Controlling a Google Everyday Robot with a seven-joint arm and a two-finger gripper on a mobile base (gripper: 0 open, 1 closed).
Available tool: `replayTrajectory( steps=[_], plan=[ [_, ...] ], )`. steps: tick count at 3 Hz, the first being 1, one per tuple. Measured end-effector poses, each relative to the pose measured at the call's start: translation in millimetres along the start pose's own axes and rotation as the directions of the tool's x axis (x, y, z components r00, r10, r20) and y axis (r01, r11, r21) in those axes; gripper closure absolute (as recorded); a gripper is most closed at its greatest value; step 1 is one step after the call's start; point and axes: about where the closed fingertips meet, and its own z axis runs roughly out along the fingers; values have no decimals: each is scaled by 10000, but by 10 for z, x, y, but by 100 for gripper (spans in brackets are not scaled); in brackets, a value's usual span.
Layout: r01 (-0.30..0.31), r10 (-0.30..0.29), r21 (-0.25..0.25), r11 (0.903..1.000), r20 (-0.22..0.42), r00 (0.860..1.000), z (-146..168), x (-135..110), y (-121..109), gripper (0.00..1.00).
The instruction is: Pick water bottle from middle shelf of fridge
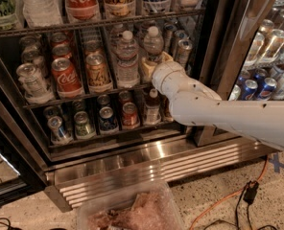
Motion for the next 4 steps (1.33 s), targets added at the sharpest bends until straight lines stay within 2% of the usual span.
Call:
replayTrajectory(
  steps=[1, 2, 3, 4],
  plan=[
    [78, -96, 181, 9998, 962, 9953, -155, -338, -119, 100],
    [254, -369, 545, 9982, 2225, 9742, -561, -727, -245, 100],
    [417, -421, 59, 9991, 1789, 9830, -811, -609, -173, 100],
    [500, -476, -382, 9980, 600, 9971, -1038, -377, -293, 100]
  ],
)
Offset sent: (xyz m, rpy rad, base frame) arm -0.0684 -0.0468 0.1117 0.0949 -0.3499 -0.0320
